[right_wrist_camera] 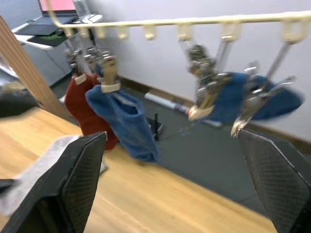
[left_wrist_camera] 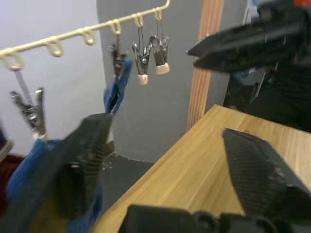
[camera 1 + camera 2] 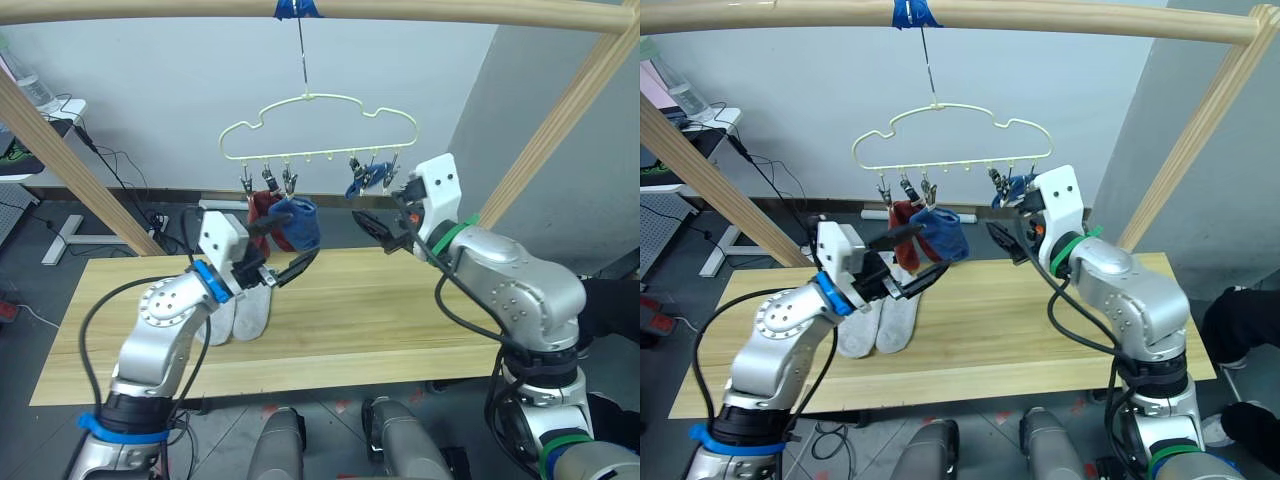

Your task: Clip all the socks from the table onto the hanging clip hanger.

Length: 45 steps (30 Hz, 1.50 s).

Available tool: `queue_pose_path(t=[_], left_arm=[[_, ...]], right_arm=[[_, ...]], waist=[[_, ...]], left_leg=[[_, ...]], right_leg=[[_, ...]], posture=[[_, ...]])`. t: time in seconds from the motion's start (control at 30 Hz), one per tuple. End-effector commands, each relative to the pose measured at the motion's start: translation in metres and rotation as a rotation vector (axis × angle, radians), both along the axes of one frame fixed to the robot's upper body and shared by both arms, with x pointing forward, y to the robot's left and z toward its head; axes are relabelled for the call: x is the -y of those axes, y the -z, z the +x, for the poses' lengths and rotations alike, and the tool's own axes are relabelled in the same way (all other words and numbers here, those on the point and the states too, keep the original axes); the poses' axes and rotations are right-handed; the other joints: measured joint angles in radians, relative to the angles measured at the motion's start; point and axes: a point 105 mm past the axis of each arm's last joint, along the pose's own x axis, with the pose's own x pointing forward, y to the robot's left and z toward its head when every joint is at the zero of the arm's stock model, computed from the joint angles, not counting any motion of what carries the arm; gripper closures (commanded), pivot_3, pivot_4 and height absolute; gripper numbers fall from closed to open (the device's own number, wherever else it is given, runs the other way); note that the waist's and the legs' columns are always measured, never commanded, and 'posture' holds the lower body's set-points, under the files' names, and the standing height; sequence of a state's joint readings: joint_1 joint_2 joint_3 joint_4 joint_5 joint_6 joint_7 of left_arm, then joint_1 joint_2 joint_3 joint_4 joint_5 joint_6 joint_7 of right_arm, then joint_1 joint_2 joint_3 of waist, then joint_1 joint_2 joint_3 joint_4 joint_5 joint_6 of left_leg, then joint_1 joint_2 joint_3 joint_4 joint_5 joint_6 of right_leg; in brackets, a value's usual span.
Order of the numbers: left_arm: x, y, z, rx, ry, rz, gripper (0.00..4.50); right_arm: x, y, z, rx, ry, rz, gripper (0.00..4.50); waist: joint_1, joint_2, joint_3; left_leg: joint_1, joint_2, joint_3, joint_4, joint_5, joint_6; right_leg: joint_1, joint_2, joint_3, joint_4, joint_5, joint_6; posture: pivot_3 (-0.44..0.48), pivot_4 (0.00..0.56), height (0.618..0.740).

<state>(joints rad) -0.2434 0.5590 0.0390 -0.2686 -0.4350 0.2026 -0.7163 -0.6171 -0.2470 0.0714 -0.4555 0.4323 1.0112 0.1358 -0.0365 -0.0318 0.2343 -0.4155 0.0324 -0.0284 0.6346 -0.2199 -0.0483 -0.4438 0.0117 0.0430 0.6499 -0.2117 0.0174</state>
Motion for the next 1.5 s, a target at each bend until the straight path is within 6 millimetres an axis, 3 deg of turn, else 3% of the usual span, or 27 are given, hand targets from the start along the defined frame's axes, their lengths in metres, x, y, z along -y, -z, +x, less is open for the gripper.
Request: queue_pose_path(t=[0.03,0.17,0.33,1.07,1.17,1.23,1.5], left_arm=[[-0.002,-0.026,-0.014,-0.020,0.031,-0.060,0.03],[-0.004,-0.036,-0.021,-0.076,0.030,-0.084,0.03],[-0.003,-0.050,-0.028,-0.064,0.034,-0.091,0.00],[0.003,-0.052,-0.025,-0.038,-0.008,-0.095,0.00],[0.003,-0.051,-0.024,-0.037,-0.009,-0.092,0.00],[0.003,-0.051,-0.024,-0.036,-0.009,-0.091,0.00],[0.004,-0.051,-0.023,-0.035,-0.008,-0.089,0.00]], right_arm=[[-0.005,-0.021,-0.001,0.157,0.066,0.030,0.00],[-0.005,-0.024,0.006,0.209,0.136,0.059,0.00],[-0.011,-0.029,0.014,0.259,0.182,0.068,1.65],[-0.022,-0.011,0.048,0.235,0.298,0.093,1.65],[-0.020,-0.011,0.051,0.234,0.309,0.094,2.28],[-0.020,-0.010,0.051,0.232,0.310,0.092,2.93],[-0.020,-0.011,0.057,0.233,0.329,0.094,2.93]], waist=[[0.001,0.000,0.000],[0.004,0.000,0.000],[0.006,0.000,0.000],[0.009,0.000,0.000],[0.009,0.000,0.000],[0.009,0.000,0.000],[0.009,0.000,0.000]], left_leg=[[0.000,0.000,0.000,0.000,0.000,0.000],[0.000,0.000,0.000,0.000,0.000,0.000],[0.000,0.000,-0.001,0.001,0.000,0.000],[0.000,0.000,-0.001,0.001,0.000,0.000],[0.000,0.000,-0.001,0.001,0.000,0.000],[0.000,0.000,-0.001,0.001,0.000,0.000],[0.000,0.000,-0.001,0.001,0.000,0.000]], right_leg=[[0.000,0.000,0.000,0.000,0.000,0.000],[0.000,0.000,0.000,0.000,0.000,0.000],[0.001,0.000,0.000,0.000,0.000,0.000],[0.001,0.000,0.000,-0.001,0.000,0.000],[0.001,0.000,0.000,-0.001,0.000,0.000],[0.001,0.000,0.000,-0.001,0.000,0.000],[0.001,0.000,0.000,-0.001,0.000,0.000]], posture=[[0.024,0.225,0.740],[0.036,0.228,0.740],[0.054,0.233,0.740],[0.078,0.237,0.740],[0.078,0.237,0.740],[0.080,0.238,0.740],[0.078,0.239,0.740]])
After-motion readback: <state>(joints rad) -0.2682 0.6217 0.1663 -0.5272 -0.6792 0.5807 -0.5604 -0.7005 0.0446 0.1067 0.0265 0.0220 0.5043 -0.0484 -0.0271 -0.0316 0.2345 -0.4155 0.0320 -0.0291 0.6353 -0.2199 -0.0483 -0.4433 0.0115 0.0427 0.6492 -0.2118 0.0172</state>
